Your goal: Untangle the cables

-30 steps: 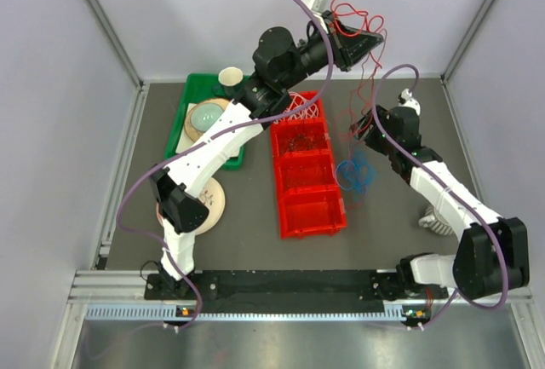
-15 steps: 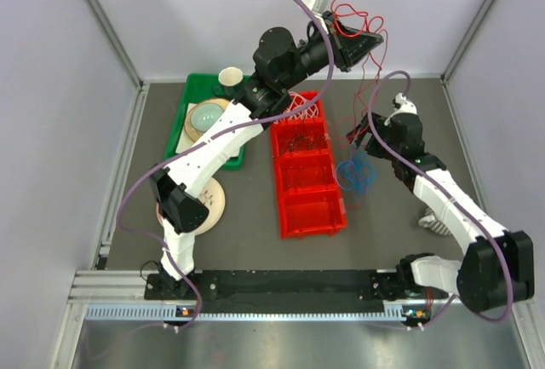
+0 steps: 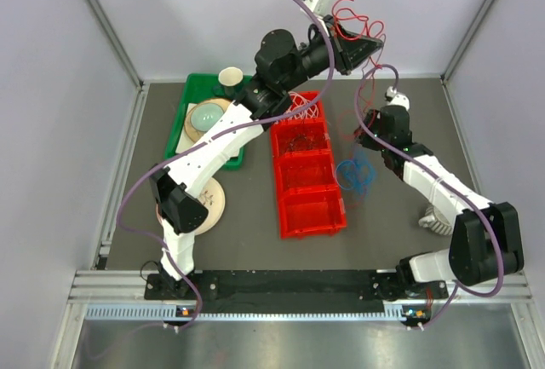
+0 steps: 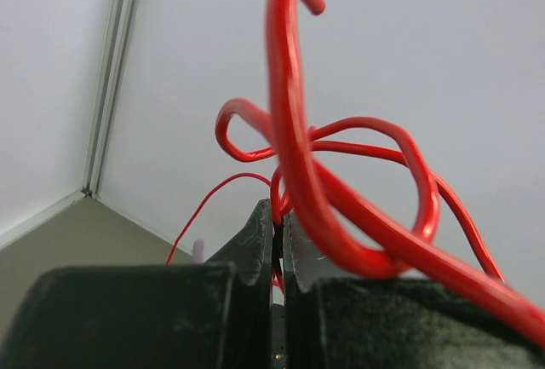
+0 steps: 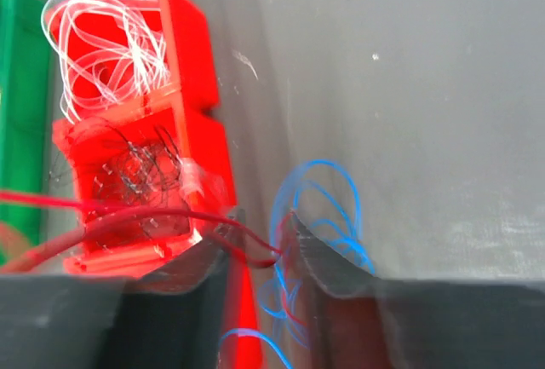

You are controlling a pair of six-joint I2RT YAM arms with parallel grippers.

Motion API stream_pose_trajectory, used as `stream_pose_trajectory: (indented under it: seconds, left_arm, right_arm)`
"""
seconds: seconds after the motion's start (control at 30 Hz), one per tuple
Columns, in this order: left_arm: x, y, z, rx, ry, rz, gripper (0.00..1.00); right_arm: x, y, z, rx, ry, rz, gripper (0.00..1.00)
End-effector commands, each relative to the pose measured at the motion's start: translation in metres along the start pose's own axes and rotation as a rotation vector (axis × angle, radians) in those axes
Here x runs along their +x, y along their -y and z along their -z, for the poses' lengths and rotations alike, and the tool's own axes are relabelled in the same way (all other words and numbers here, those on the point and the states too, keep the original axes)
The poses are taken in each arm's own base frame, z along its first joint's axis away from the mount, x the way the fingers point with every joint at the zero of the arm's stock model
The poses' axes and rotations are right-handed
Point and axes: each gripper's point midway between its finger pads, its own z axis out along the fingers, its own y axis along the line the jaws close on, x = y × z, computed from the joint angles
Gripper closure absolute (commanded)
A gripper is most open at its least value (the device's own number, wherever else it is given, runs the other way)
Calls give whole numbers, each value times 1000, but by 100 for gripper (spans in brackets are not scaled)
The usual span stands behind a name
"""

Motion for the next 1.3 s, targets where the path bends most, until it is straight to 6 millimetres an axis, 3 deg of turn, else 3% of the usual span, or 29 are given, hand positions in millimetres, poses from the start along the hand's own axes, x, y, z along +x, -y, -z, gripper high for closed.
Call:
stream_pose_trajectory:
  seconds: [0.0,0.03,0.23,0.33,0.37,0.47,0.5,0.73,0.83,1.0,1.13,1.2,1.23,1.27]
  left_arm:
    - [-44,40,13,83,89,-24,100]
    - [-43,40,13,86,87,-24,100]
    - [-33,27,16,42,70,-34,100]
    - [-26,16,22,8,63,-27,100]
    - [-20,11,23,-2,54,-19,100]
    - [-12,-11,27,-50,40,0,100]
    - [-12,-15,29,-60,42,9,100]
    - [0,-41,37,-50,35,144,100]
    - [10,-49,36,-69,12,156,100]
    - [24,-59,39,-97,-41,145,100]
    - [35,-59,49,-105,-88,129,100]
    - [39,-62,63,-131,-65,99,100]
    - [59,-72,74,-163,-87,114,100]
    - [50,-65,80,-154,-64,93,100]
  right_arm:
    - [-48,-20,8,-37,180,-65,91]
    - [-51,-18,10,-30,189,-67,100]
    - [-66,-11,40,9,236,-51,100]
    - [-84,-5,70,14,300,-61,100]
    - [-97,-2,88,2,347,-74,100]
    - [-123,2,119,0,416,-80,100]
    - [-141,2,138,2,455,-79,100]
    - [-211,-14,204,20,560,1,100]
    - [-212,-15,207,18,564,2,100]
    - [-195,-15,184,2,495,-17,100]
    - [-193,-33,182,-93,460,-39,100]
    - [-186,-49,177,-178,426,-65,100]
    - [-183,-53,175,-198,415,-74,100]
    - [-181,-58,174,-214,411,-88,100]
